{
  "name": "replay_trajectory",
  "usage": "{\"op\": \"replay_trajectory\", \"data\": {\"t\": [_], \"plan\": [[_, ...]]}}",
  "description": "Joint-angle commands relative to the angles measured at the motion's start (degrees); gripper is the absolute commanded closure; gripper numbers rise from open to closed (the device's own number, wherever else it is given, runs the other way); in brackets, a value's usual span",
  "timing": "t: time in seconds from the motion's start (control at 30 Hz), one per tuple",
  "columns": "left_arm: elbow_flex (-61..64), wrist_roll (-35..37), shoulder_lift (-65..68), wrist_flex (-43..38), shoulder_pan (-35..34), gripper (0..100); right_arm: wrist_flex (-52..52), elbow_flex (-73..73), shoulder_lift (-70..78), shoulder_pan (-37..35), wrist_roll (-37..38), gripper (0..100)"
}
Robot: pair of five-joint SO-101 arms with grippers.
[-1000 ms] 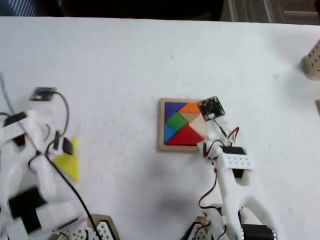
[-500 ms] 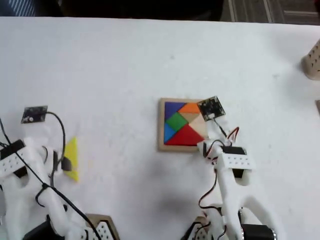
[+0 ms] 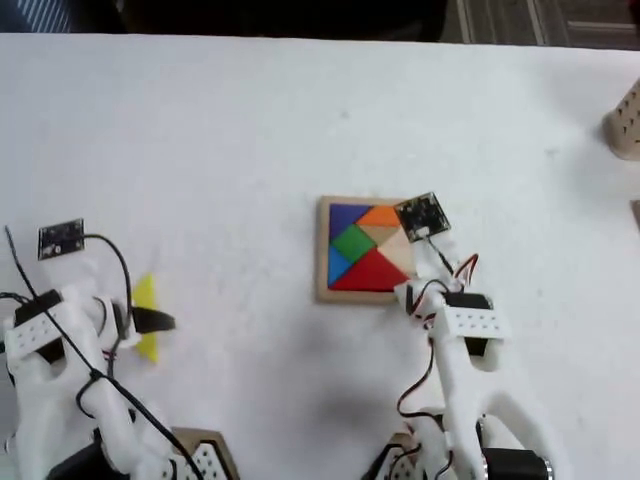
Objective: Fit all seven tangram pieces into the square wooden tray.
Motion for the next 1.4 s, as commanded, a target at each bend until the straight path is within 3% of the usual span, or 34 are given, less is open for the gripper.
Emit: {"op": "replay_trajectory", "data": {"t": [0.0, 0.47, 0.6, 0.9, 1.1, 1.37], "plan": [[0.3, 0.6, -1.3, -2.4, 1.3, 61, -0.1, -1.1, 0.4, 0.7, 0.3, 98.1], [-0.3, -2.2, -1.2, -9.3, 2.9, 61, -0.2, -1.3, 0.6, 0.7, 0.2, 98.1], [-0.3, -2.5, -0.8, -8.0, 3.2, 61, -0.2, -1.3, 0.6, 0.7, 0.2, 98.1], [-14.5, -2.5, 19.2, -3.3, 3.2, 61, -0.2, -1.3, 0.5, 0.7, 0.2, 98.1], [-16.3, -2.3, 21.4, -2.5, 3.2, 61, -0.2, -1.4, 0.5, 0.7, 0.2, 98.1], [-16.2, -2.7, 21.8, -2.7, 7.5, 83, -1.2, -1.4, 0.7, 0.8, 0.2, 98.1]]}}
